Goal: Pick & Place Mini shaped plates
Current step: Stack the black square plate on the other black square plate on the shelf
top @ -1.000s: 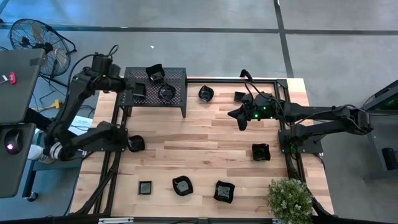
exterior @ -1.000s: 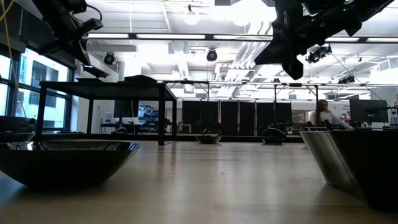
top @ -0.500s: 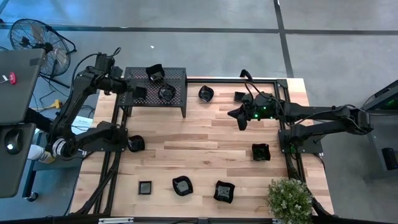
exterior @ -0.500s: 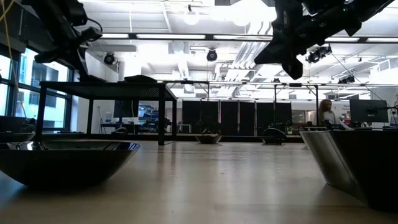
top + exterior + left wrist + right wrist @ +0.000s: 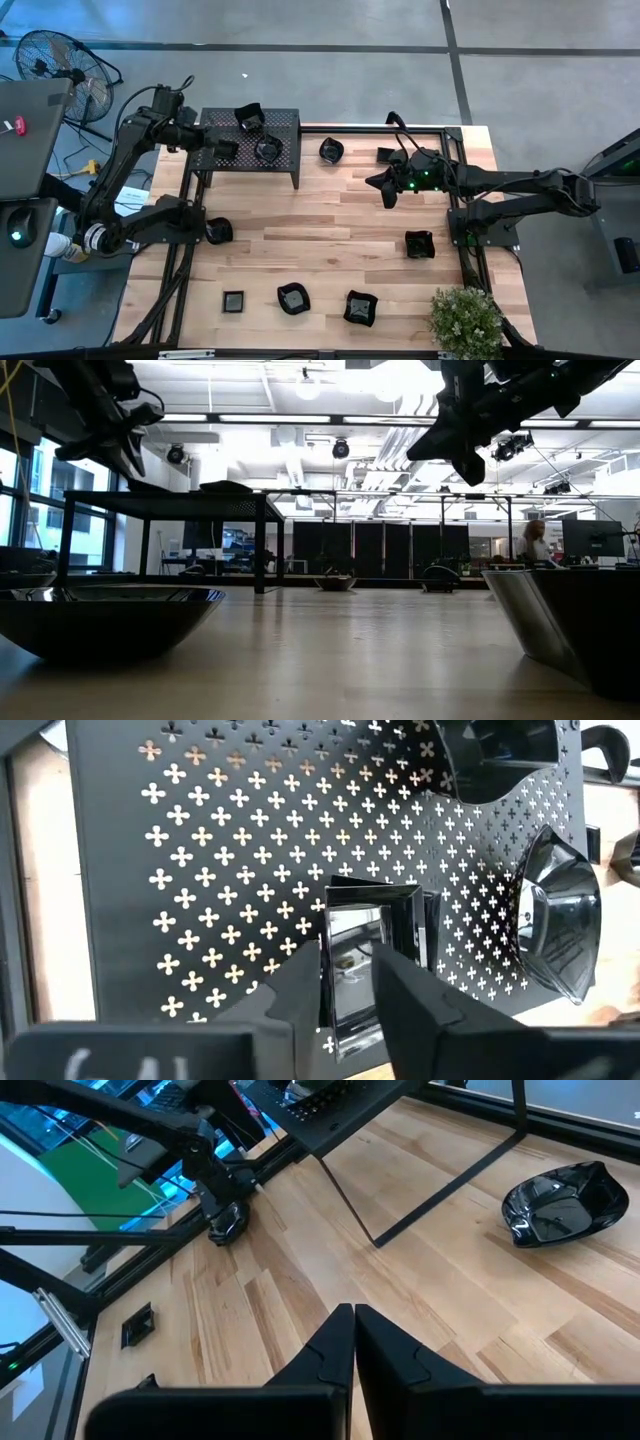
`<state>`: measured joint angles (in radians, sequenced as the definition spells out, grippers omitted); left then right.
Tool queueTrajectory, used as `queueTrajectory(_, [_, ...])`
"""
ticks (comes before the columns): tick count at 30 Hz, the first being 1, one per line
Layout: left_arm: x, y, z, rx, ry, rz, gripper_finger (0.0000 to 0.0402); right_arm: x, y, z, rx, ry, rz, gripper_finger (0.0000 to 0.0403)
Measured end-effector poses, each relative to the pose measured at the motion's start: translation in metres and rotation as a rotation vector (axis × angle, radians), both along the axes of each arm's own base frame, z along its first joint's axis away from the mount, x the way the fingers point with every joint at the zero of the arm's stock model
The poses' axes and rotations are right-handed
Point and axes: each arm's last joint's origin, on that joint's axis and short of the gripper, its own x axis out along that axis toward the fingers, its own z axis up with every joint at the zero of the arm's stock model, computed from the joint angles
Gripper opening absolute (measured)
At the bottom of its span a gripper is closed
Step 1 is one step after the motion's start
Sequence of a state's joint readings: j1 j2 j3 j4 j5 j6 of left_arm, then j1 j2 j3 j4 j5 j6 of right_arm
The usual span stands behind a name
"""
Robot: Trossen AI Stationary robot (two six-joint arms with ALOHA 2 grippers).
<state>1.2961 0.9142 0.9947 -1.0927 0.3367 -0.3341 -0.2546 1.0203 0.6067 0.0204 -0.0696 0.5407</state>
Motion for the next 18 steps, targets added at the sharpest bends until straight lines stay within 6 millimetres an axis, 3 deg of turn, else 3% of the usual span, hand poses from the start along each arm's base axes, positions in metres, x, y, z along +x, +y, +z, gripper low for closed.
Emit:
queueTrajectory(4, [0.0002, -0.0006, -0.0002, 0.017, 0.012, -0.051, 0.0089, 0.0, 0.0, 0.0, 0.0, 0.0, 0.0, 0.0009])
queueTrajectory(10, [0.0, -0.0001, -0.0006, 0.034, 0.04, -0.073, 0.0008, 0.0003, -0.0001, 0.0007, -0.002, -0.007, 0.0, 0.0003])
queueTrajectory(18, [-0.0016, 0.0, -0.0014, 0.022, 0.075, -0.015, 0.0009, 0.0001, -0.0012, 0.0006, -0.015, -0.004, -0.033, 0.0006])
